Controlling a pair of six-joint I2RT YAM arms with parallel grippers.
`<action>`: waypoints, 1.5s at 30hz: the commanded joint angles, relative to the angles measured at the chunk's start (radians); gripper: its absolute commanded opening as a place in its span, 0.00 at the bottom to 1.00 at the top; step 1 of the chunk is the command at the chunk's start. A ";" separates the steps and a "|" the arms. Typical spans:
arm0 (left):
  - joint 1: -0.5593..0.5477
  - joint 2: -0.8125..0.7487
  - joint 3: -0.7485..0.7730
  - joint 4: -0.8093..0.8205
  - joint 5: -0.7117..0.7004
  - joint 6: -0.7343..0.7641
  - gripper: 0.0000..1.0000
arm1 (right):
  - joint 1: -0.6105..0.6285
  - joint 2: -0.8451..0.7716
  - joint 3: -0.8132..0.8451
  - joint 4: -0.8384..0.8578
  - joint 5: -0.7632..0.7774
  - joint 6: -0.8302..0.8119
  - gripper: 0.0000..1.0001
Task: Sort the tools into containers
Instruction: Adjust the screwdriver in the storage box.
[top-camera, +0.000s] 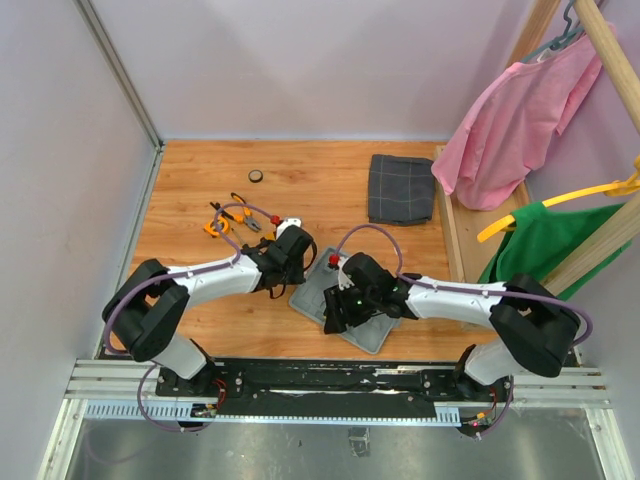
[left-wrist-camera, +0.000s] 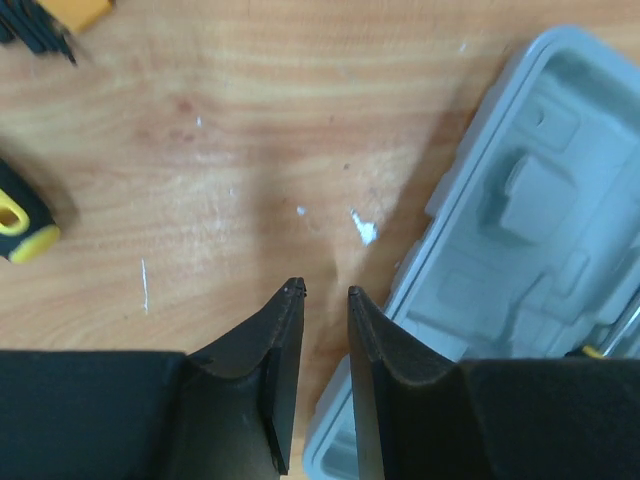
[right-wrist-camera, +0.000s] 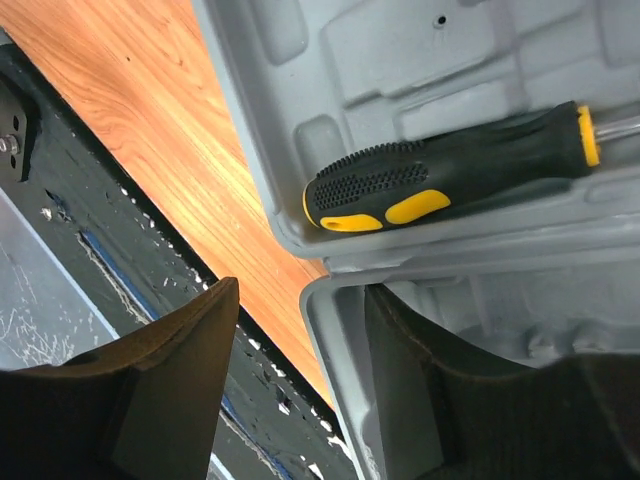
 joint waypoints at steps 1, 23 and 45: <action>0.005 -0.003 0.066 -0.046 -0.088 0.055 0.29 | 0.016 -0.035 0.040 -0.050 0.111 0.020 0.56; -0.101 -0.338 -0.121 0.183 0.134 0.171 0.43 | -0.205 -0.144 0.185 -0.266 0.279 -0.084 0.56; -0.135 -0.341 -0.161 0.232 0.147 0.218 0.47 | -0.328 -0.271 0.135 -0.079 0.459 -0.160 0.99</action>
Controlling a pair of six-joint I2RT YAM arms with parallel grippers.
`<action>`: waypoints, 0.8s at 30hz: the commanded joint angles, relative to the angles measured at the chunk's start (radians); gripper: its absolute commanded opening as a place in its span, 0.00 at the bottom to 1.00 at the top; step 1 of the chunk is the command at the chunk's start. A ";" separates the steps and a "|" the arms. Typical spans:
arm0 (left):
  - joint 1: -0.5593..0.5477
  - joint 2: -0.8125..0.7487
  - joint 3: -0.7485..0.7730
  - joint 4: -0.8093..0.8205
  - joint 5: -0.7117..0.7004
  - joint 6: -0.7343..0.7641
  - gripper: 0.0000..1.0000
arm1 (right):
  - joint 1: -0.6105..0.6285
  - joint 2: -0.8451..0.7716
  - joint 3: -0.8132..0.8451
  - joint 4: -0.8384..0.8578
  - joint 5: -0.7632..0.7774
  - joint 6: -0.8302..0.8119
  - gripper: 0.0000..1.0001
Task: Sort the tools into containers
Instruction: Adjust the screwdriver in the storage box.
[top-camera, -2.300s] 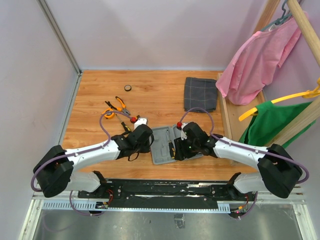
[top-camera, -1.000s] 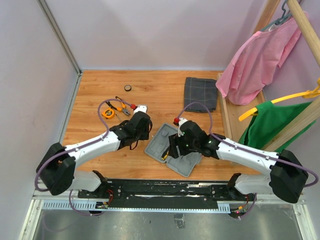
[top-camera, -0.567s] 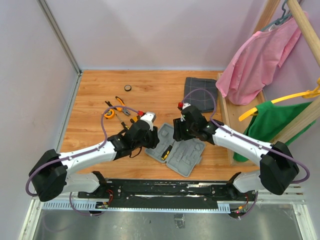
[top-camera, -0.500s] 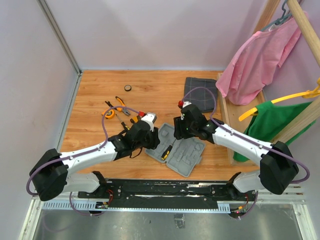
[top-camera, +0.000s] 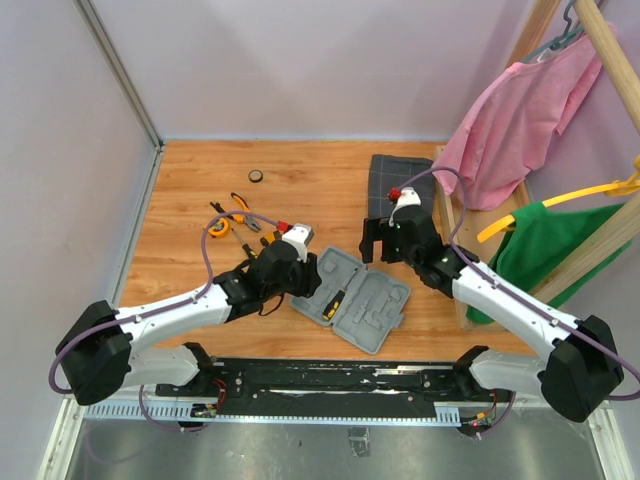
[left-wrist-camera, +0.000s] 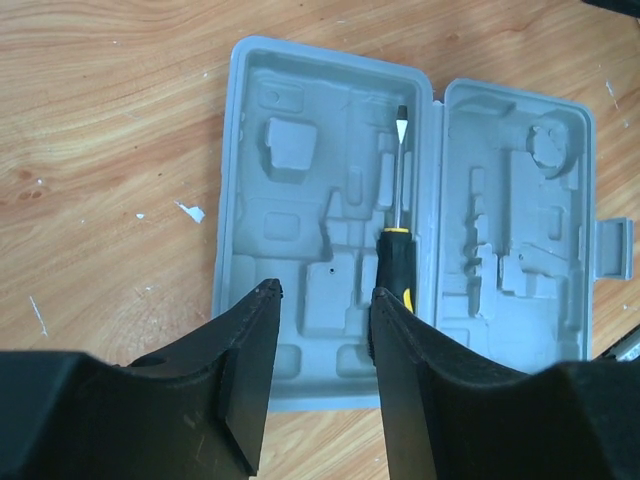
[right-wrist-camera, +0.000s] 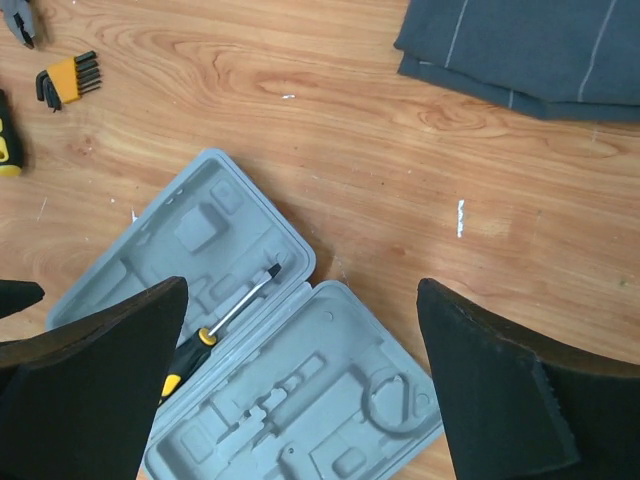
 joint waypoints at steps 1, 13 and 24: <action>-0.009 -0.008 -0.012 0.046 0.017 0.044 0.47 | -0.057 0.021 -0.029 0.086 -0.112 -0.004 0.99; -0.030 0.053 -0.008 0.064 0.055 0.037 0.44 | -0.001 0.168 0.020 0.035 -0.141 0.322 0.34; -0.097 0.114 0.001 0.051 0.027 -0.040 0.39 | 0.051 0.316 0.119 -0.079 -0.147 0.406 0.01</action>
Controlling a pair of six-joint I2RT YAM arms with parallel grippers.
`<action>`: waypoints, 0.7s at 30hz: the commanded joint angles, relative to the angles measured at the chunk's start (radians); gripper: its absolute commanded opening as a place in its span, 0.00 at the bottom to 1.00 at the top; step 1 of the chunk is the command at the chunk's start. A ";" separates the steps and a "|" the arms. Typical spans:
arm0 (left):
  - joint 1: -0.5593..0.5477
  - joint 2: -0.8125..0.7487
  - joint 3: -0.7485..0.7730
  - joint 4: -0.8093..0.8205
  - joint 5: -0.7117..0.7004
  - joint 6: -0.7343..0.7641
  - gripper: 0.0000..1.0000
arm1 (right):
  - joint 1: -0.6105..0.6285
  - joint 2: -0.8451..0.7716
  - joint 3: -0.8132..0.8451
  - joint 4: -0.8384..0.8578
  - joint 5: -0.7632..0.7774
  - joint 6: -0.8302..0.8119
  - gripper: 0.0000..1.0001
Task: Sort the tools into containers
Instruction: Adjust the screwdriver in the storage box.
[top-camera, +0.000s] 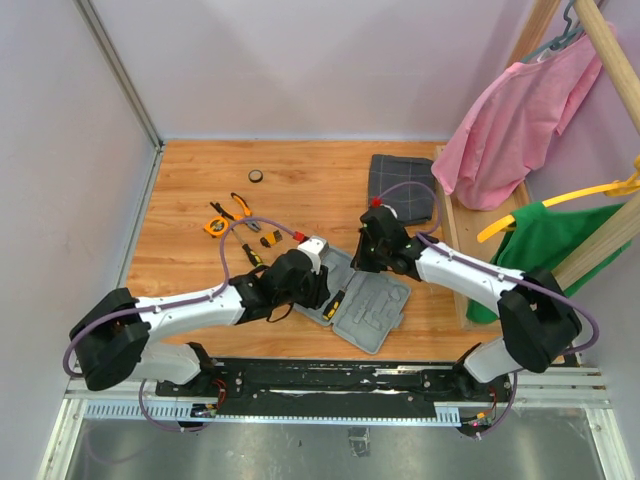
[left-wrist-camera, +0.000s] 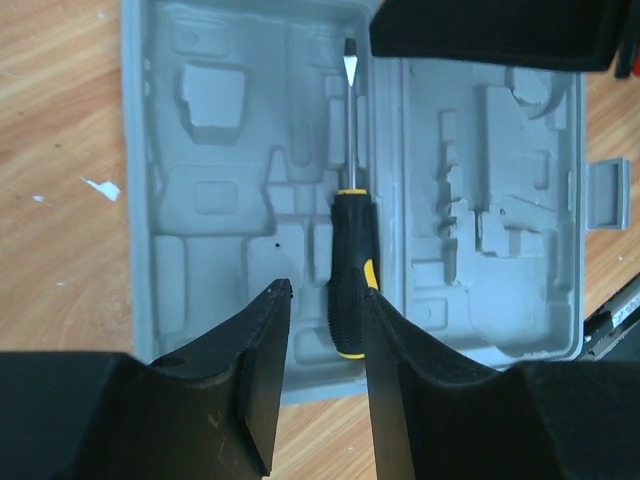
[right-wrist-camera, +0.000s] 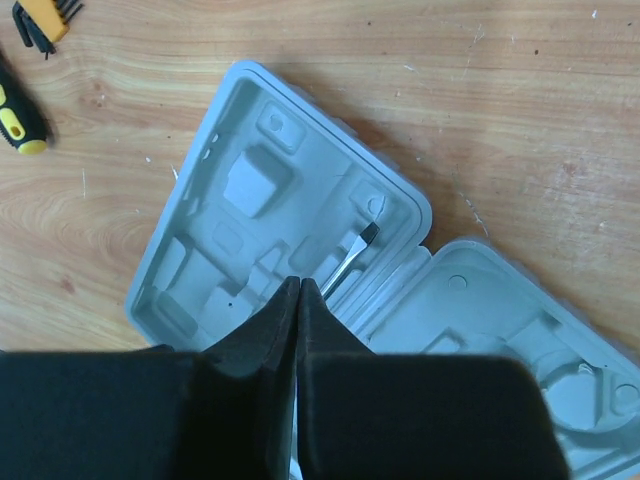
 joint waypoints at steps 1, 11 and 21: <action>-0.038 0.034 0.003 0.005 -0.016 -0.036 0.39 | 0.014 0.029 0.049 -0.070 0.018 0.043 0.01; -0.083 0.112 0.036 -0.041 -0.028 -0.046 0.41 | 0.013 0.060 0.044 -0.089 0.019 0.052 0.01; -0.101 0.161 0.095 -0.040 -0.017 -0.036 0.41 | 0.013 0.081 0.057 -0.101 0.007 0.046 0.01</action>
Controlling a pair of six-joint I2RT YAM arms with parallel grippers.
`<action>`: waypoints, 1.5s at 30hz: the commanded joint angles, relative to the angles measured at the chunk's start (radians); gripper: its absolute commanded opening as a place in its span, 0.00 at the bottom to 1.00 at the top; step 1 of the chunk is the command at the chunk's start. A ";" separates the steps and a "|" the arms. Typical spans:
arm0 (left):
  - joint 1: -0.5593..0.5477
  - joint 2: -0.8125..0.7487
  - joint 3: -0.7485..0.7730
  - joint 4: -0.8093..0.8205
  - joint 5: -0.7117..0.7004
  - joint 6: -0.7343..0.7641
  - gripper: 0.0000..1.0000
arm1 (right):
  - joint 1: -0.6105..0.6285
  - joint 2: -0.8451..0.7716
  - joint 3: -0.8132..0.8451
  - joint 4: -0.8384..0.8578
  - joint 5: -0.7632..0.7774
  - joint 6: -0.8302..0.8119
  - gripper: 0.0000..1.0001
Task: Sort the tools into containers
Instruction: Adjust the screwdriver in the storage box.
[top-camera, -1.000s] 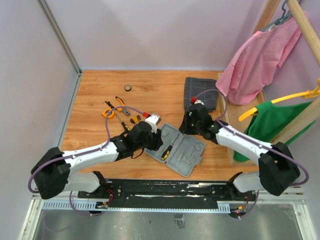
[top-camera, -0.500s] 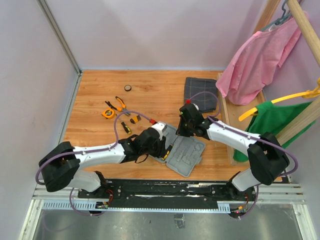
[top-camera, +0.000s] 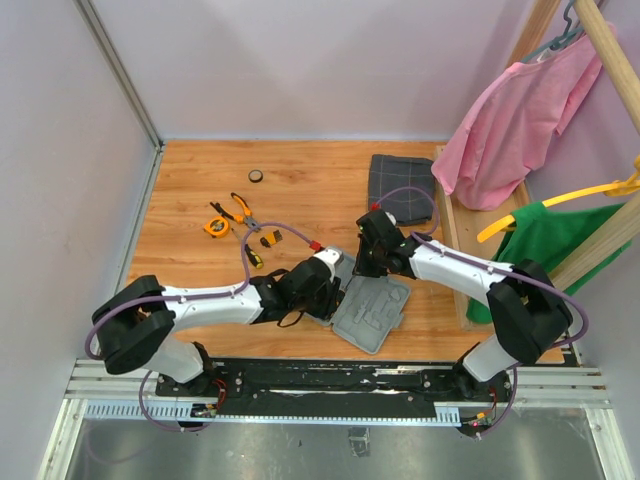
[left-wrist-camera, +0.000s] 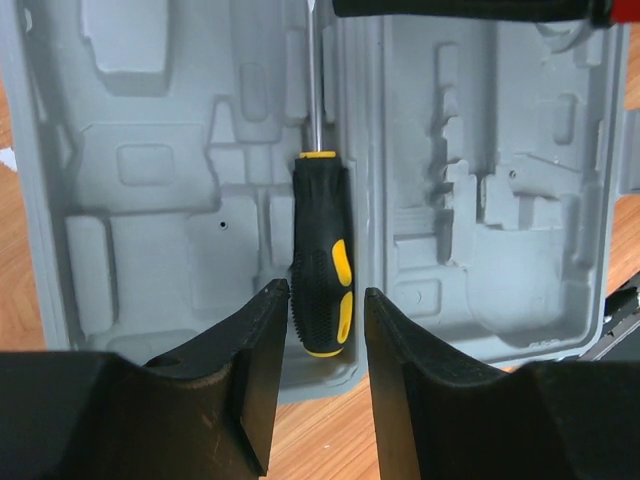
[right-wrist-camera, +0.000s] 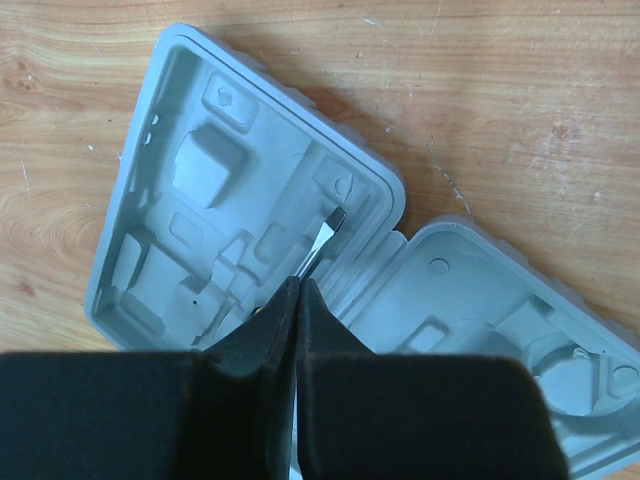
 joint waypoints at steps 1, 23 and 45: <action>-0.013 0.022 0.046 0.006 -0.004 0.007 0.41 | 0.012 0.015 0.039 -0.034 0.004 0.010 0.01; -0.020 0.082 0.045 0.005 0.007 0.008 0.34 | 0.011 0.106 0.076 -0.043 0.005 0.002 0.01; -0.030 0.095 0.062 0.000 0.012 0.011 0.33 | 0.010 0.136 0.108 -0.105 0.106 -0.024 0.01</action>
